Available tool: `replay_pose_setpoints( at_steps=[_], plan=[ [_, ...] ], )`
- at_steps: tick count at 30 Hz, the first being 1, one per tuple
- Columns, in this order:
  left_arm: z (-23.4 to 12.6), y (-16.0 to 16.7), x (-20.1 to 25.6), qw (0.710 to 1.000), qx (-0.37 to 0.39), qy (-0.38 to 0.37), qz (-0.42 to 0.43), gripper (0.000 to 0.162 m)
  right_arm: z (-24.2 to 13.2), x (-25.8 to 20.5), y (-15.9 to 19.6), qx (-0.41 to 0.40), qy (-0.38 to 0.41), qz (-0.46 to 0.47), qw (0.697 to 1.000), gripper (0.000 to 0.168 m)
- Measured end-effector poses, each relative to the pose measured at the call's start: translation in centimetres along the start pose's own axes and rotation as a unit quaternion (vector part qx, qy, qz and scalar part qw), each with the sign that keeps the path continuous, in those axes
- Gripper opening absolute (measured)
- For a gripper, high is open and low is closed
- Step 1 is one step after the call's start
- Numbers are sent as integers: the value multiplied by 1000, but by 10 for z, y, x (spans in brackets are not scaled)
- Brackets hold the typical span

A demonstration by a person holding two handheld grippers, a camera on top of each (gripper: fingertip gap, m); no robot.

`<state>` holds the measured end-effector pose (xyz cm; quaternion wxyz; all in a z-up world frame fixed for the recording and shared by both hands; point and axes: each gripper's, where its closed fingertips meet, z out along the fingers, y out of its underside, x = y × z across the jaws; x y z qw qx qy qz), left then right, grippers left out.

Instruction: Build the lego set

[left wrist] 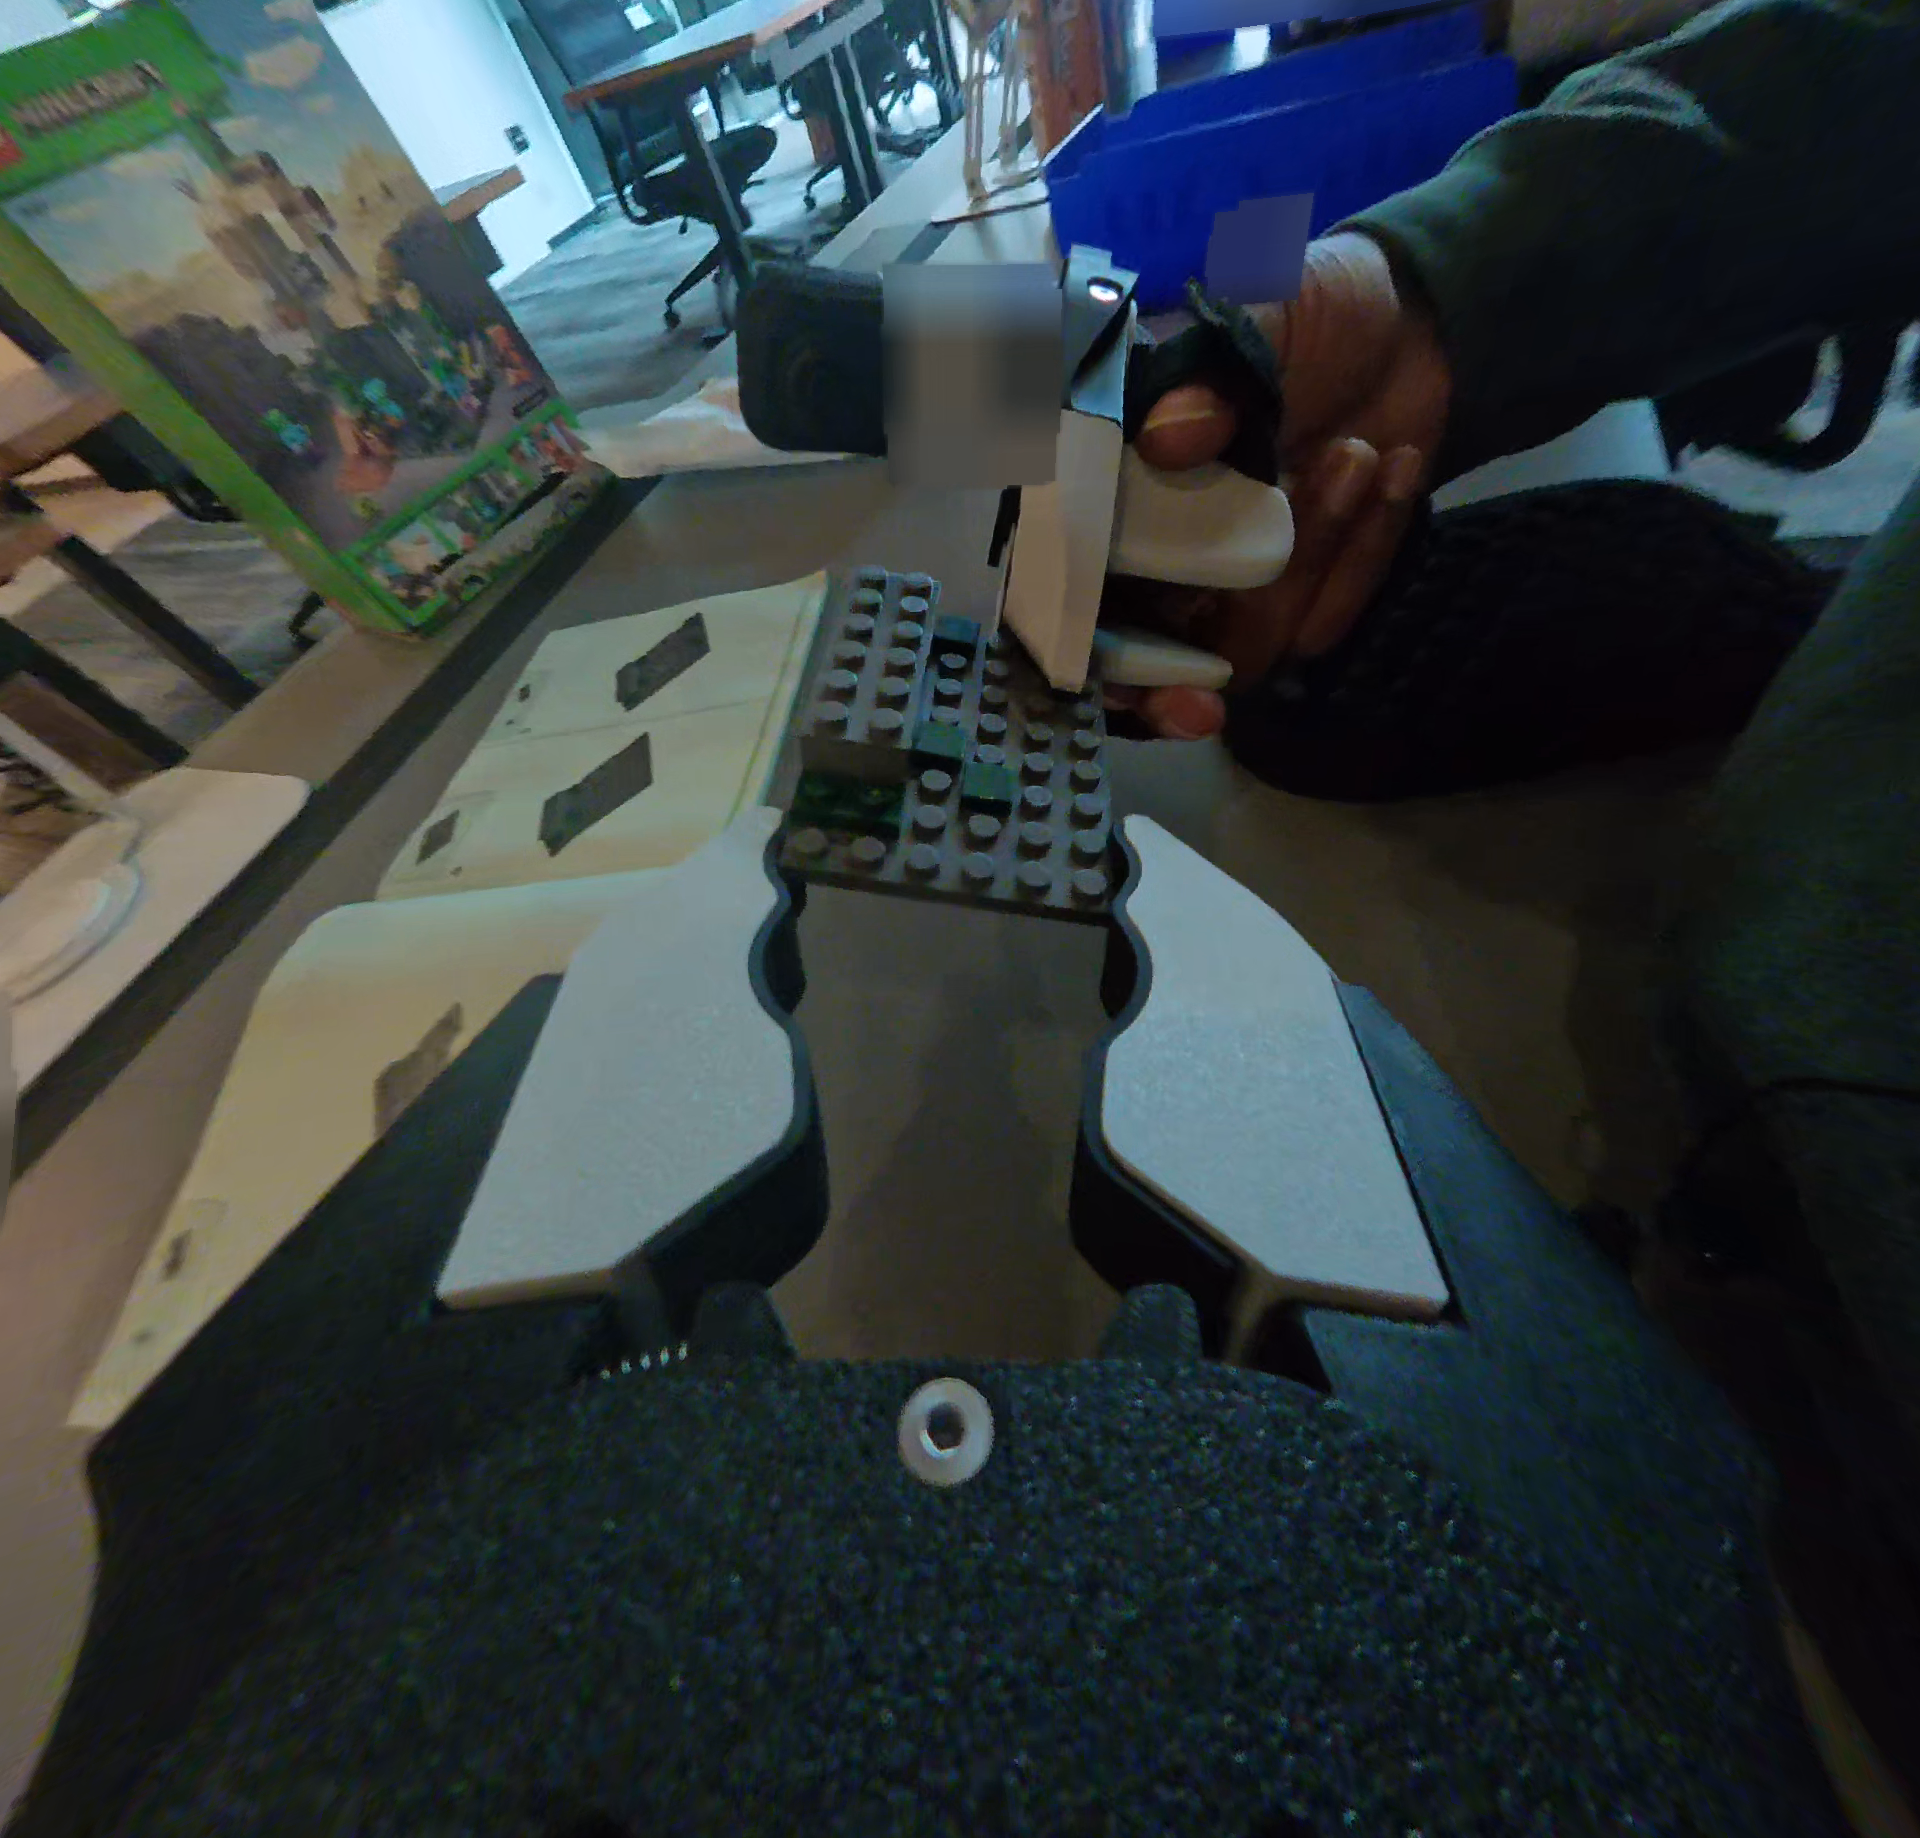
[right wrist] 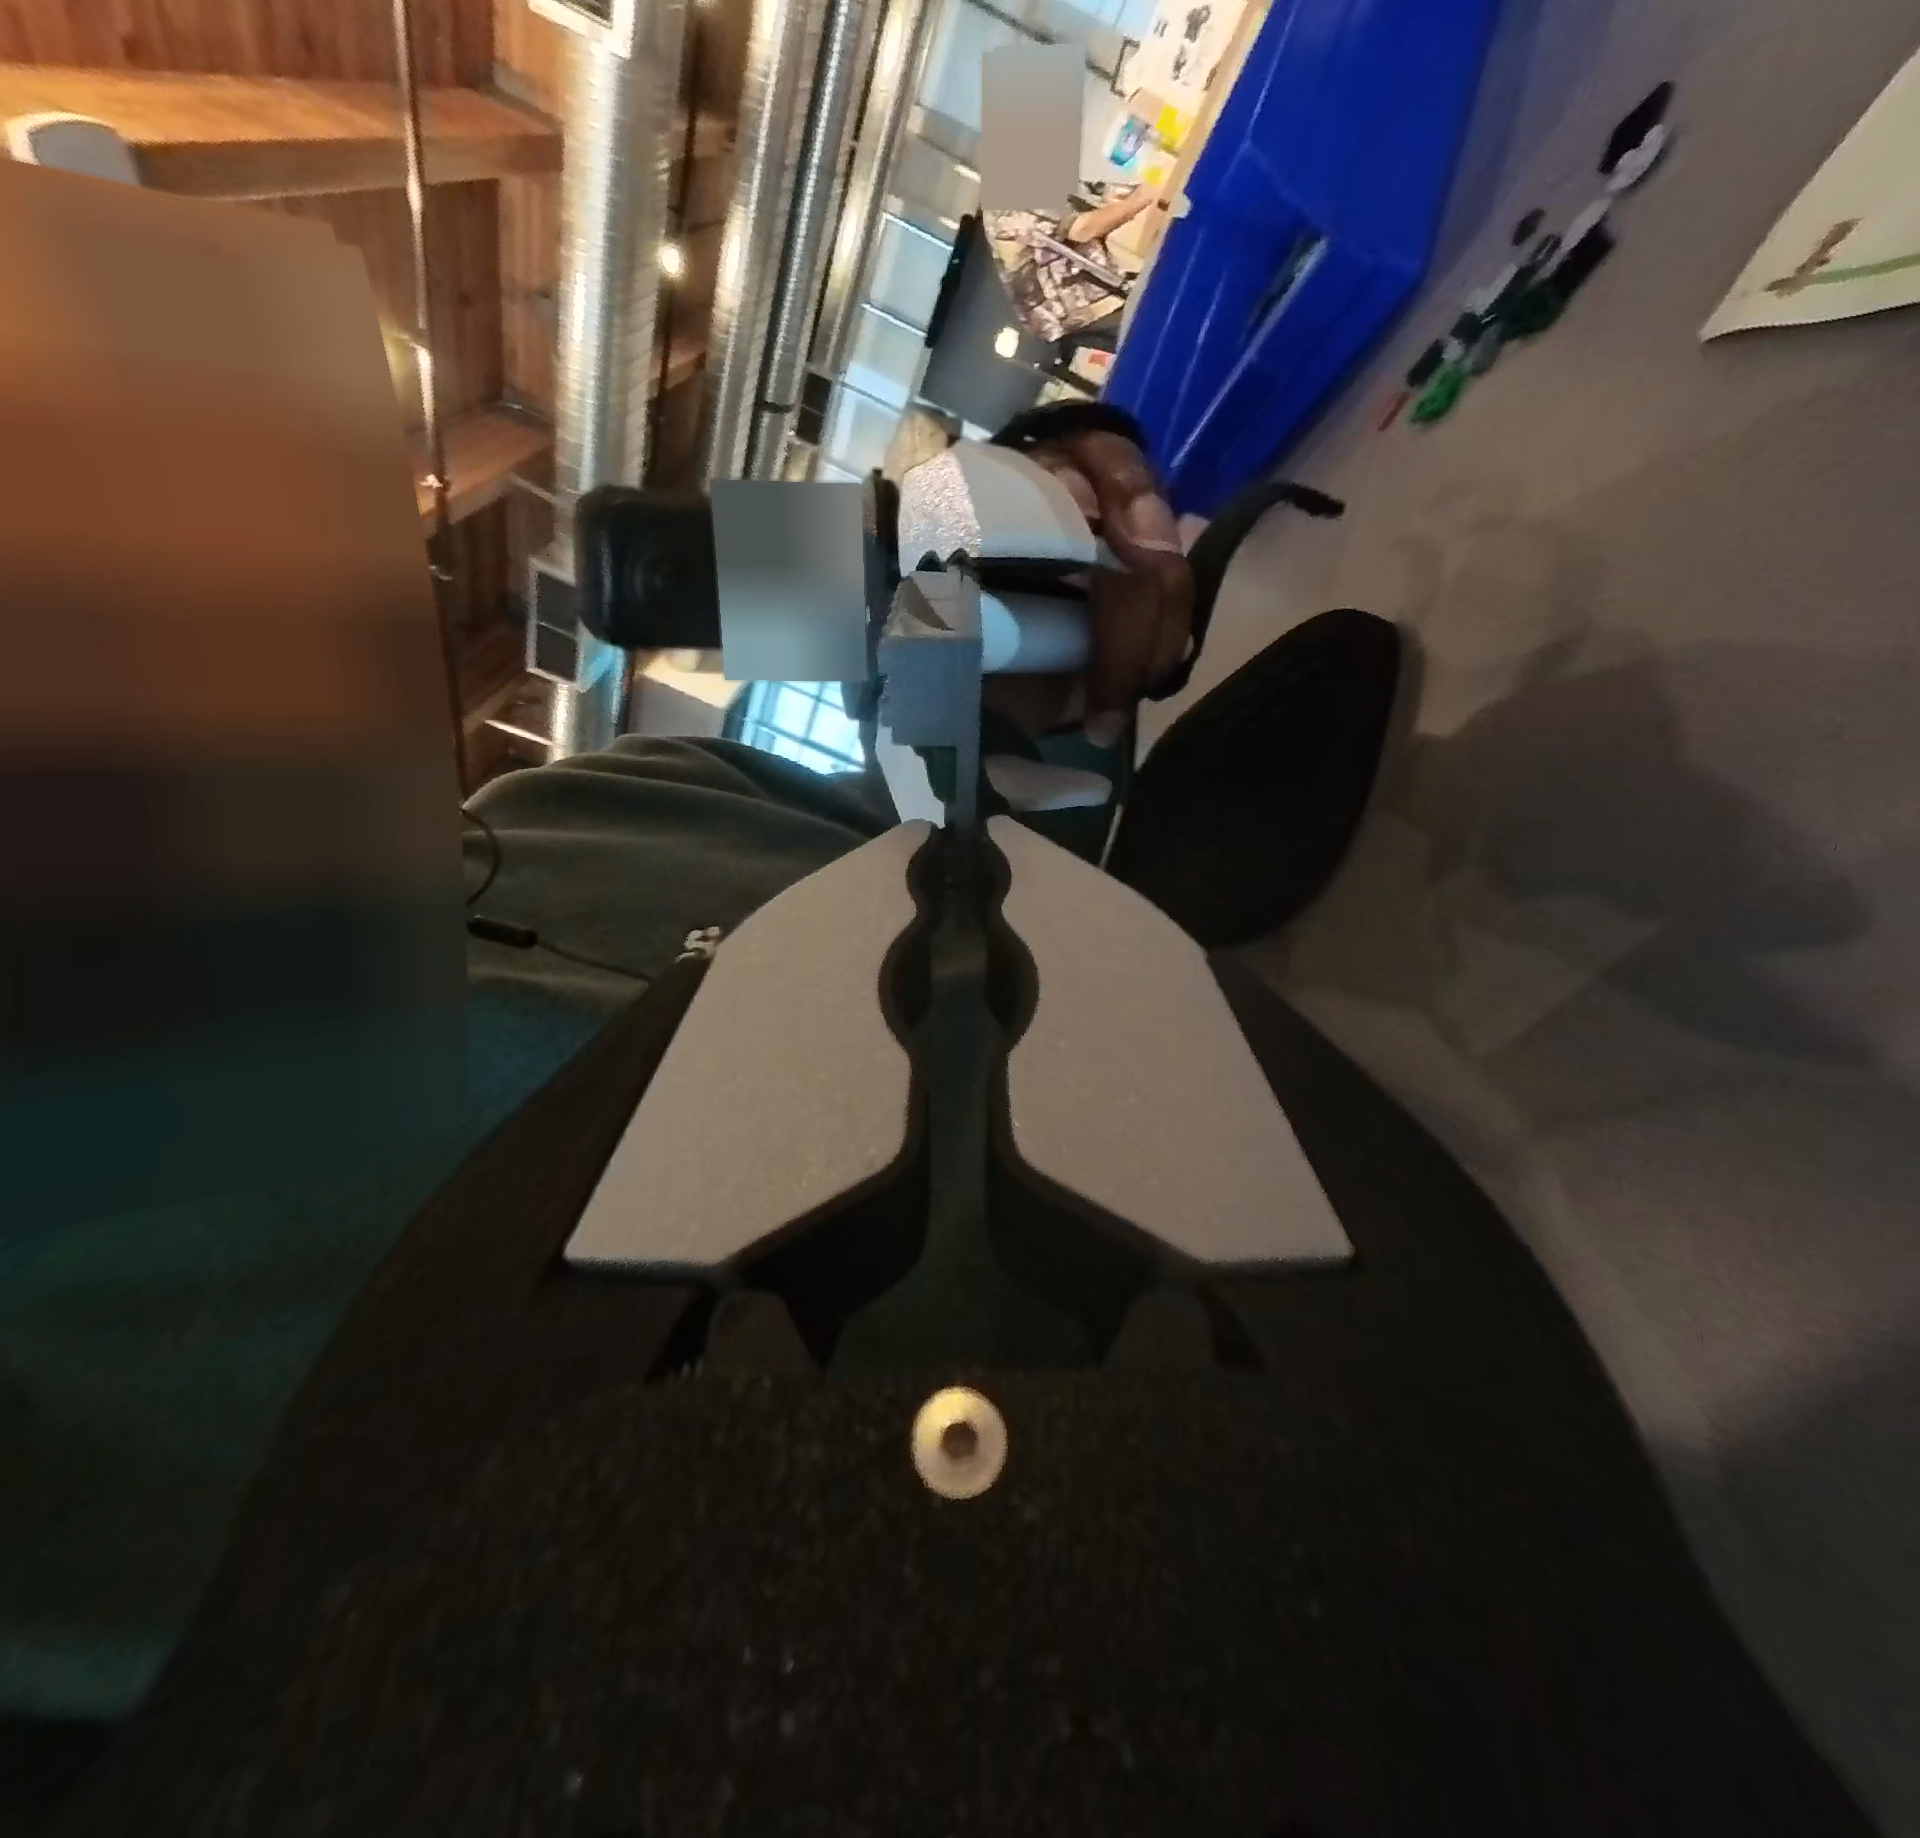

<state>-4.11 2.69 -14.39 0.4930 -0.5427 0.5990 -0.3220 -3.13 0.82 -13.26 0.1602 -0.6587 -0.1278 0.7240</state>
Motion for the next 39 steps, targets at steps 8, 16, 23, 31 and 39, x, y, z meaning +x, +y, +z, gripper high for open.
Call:
replay_pose_setpoints(
  at_steps=[8, 16, 23, 31, 39],
  plan=[
    [-1, -6, 2, 997, 49, 23, -57, 55, -15, 4, -14, 20, 114, -173, 978, 29],
    [4, -7, 18, 994, 36, 79, -73, 56, -2, -9, -19, -104, 285, -508, 806, 41],
    [-4, -7, 26, 988, 39, 121, -93, 55, 13, -6, -9, -178, 256, -527, 791, 26],
    [-7, -6, 31, 984, 43, 137, -106, 55, 19, -3, -1, -202, 248, -515, 796, 23],
    [-8, -10, 34, 983, 66, 139, -100, 55, 20, -9, 2, -216, 250, -533, 779, 22]
  ],
)
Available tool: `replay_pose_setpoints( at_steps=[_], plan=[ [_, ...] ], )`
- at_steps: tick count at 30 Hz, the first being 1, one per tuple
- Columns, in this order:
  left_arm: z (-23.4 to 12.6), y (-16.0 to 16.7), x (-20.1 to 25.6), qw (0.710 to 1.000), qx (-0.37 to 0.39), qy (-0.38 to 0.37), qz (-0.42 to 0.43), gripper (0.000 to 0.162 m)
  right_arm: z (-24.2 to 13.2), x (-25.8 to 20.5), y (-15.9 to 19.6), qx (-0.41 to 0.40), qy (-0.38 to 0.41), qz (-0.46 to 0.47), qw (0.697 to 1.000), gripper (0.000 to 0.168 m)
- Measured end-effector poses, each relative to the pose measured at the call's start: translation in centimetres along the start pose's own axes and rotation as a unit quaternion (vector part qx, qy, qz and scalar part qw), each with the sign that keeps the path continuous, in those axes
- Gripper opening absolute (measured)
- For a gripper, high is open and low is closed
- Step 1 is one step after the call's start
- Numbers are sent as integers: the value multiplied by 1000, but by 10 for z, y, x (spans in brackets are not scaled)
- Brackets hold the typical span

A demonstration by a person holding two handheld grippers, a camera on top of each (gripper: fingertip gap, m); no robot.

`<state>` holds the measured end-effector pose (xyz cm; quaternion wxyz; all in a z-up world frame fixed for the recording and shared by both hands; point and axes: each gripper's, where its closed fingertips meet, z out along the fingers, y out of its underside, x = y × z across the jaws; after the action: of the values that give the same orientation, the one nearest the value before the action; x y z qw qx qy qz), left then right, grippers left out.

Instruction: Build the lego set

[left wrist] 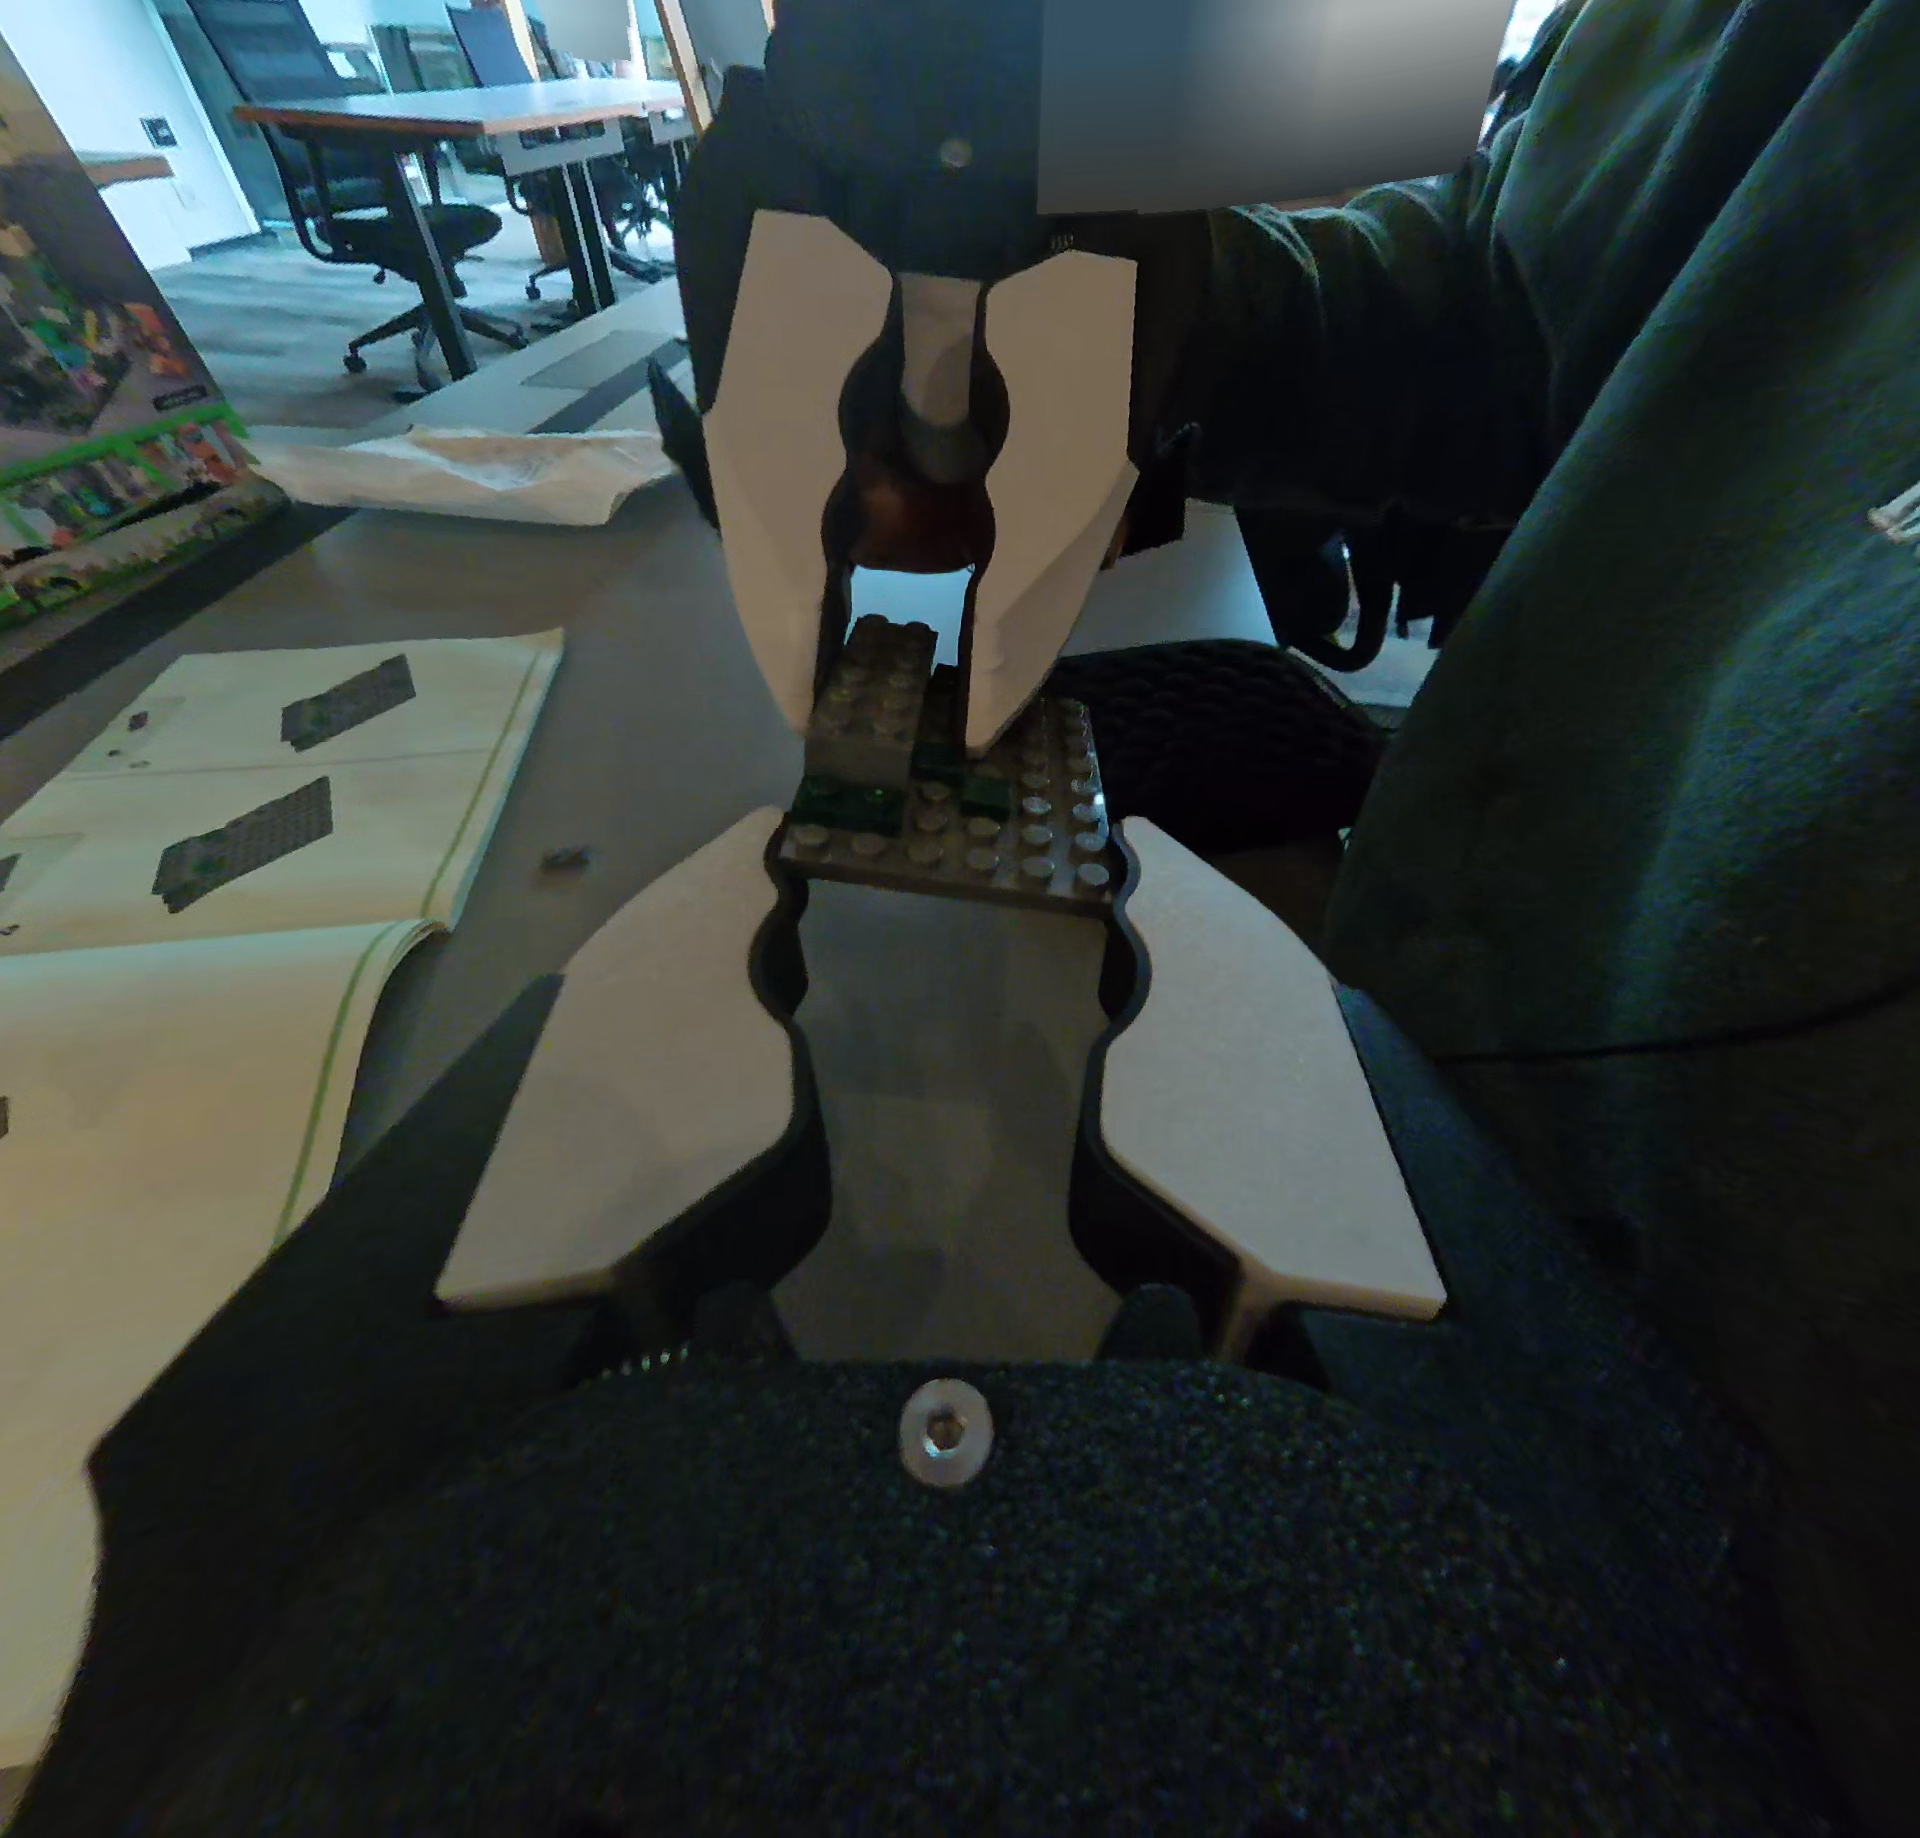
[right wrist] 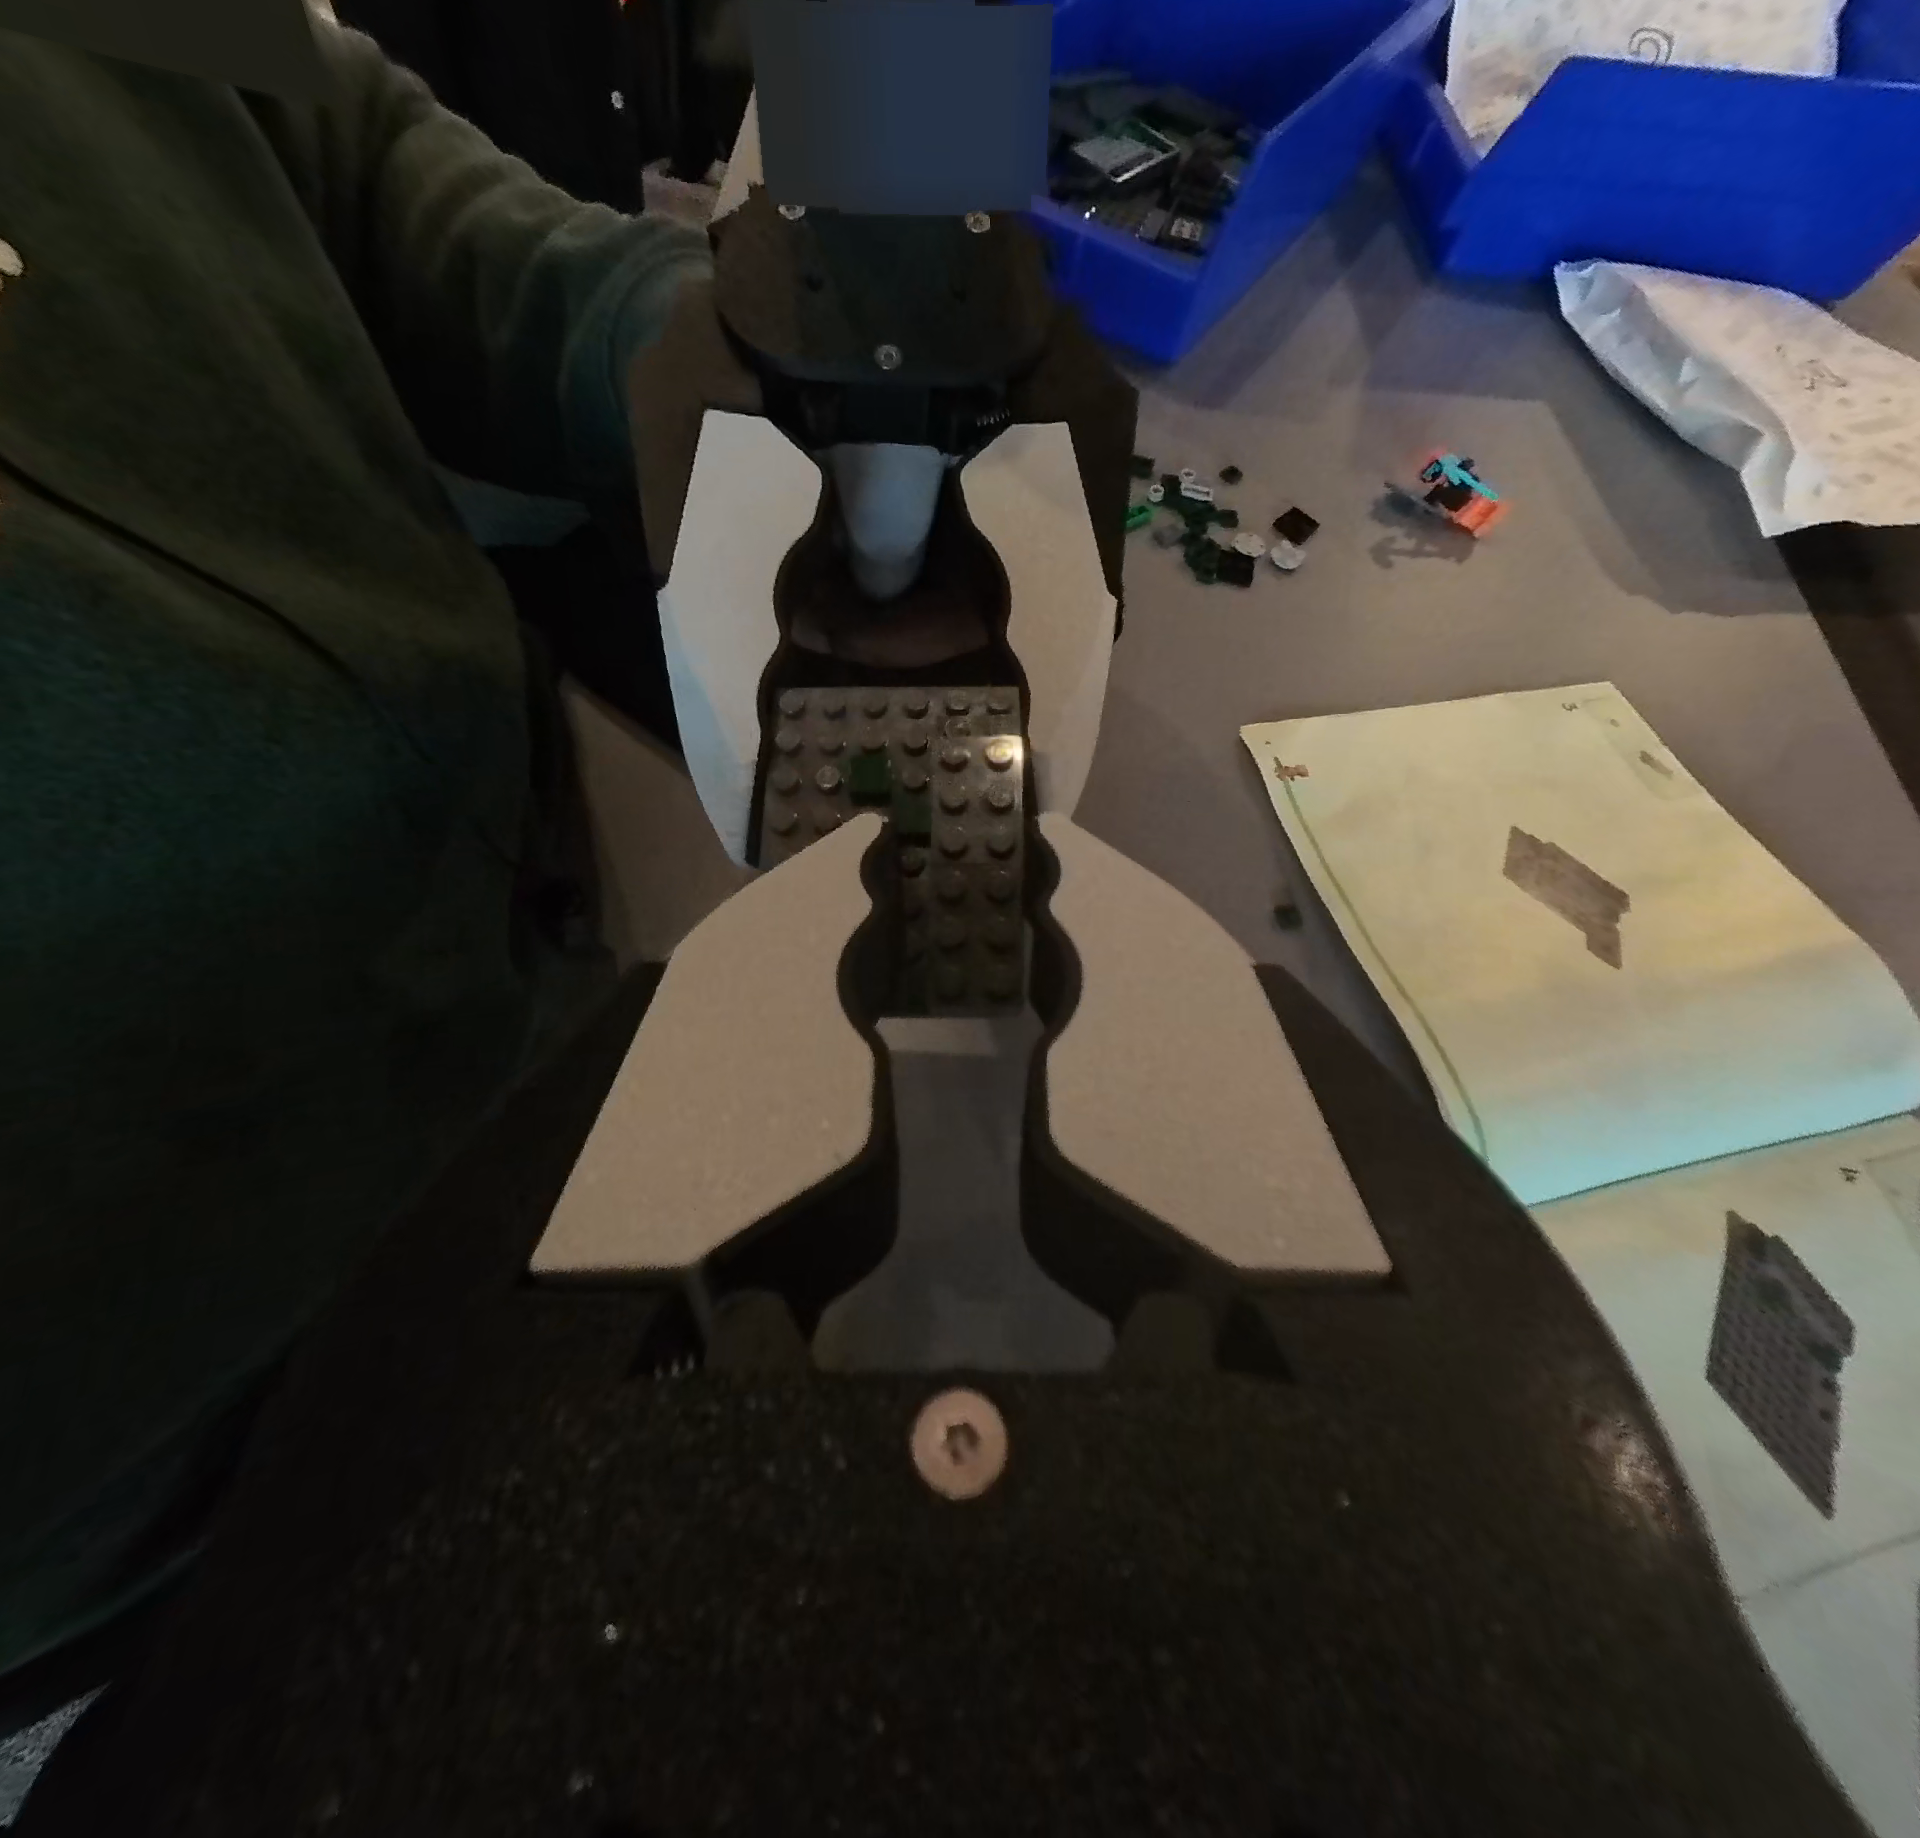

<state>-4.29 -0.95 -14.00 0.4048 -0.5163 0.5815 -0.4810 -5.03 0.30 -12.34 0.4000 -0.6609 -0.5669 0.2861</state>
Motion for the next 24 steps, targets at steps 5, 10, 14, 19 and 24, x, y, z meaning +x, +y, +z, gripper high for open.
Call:
replay_pose_setpoints(
  at_steps=[5, 10, 14, 19, 24],
  plan=[
    [0, 0, 1, 1000, 7, -5, 15, 55, 0, -2, -1, -10, 8, -20, 1000, 22],
    [0, -2, 0, 999, 13, -21, 30, 55, -1, -2, -2, -15, 23, -23, 999, 22],
    [-1, -3, -1, 998, 22, -31, 56, 55, -1, -2, -6, -10, 40, -40, 998, 22],
    [-2, -3, -2, 997, 27, -36, 61, 55, -3, -1, -10, 1, 47, -32, 998, 33],
    [0, -3, -2, 997, 21, -38, 63, 55, 4, -3, -9, 5, 43, -27, 999, 37]
  ],
)
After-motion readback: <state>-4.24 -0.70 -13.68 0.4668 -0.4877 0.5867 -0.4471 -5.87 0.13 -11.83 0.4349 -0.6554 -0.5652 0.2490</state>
